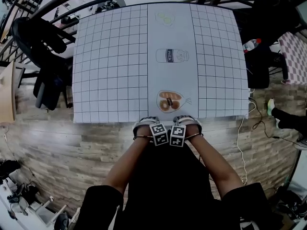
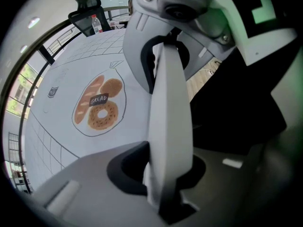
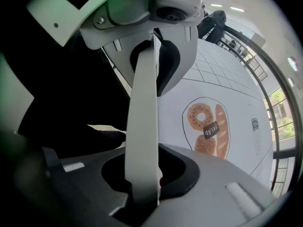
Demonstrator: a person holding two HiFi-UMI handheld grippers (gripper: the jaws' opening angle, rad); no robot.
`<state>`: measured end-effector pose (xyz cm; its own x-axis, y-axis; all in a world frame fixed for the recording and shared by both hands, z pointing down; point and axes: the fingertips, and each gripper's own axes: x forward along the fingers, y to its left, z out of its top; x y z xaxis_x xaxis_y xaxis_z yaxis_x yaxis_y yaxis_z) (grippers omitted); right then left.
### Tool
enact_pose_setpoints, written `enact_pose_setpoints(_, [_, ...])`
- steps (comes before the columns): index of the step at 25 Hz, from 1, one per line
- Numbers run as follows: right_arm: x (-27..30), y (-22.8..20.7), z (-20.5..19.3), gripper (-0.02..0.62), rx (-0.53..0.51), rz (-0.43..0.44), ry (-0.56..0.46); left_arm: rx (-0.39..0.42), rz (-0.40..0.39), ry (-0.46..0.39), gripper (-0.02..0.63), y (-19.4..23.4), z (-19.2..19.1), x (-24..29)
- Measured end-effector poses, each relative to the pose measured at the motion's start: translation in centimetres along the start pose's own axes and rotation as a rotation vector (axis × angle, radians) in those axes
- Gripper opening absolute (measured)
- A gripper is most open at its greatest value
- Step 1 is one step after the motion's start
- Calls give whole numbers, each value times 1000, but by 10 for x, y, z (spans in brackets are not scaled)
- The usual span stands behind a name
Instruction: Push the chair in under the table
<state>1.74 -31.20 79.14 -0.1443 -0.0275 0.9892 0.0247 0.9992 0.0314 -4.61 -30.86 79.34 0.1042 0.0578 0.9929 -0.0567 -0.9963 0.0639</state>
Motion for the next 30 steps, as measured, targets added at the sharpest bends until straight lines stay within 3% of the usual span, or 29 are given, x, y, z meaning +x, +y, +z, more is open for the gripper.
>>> enact_pose_setpoints(5, [-1, 6, -1, 150, 42, 102, -13, -21, -37, -32, 114, -1, 6, -1])
enact_pose_setpoints(10, [-16, 0, -1, 130, 16, 19, -34, -23, -60, -72, 134, -6, 13, -17])
enact_pose_setpoints(15, [-43, 1, 1, 133, 157, 17, -145, -88, -39, -184, 135, -2, 28, -49])
enact_pose_setpoints(20, [-100, 2, 24, 155, 306, -1, -254, -111, 30, -246, 137, -16, 9, -104])
enact_pose_setpoints(25, [-120, -17, 4, 150, 435, -23, -413, -200, 69, -343, 137, -5, 29, -107])
enact_pose_setpoints(27, [-139, -25, 6, 138, 492, -68, -473, -261, 93, -390, 137, -1, 27, -121])
enact_pose_setpoints(30, [-167, -37, 12, 71, 574, -174, -559, -365, 142, -436, 137, 9, 21, -144])
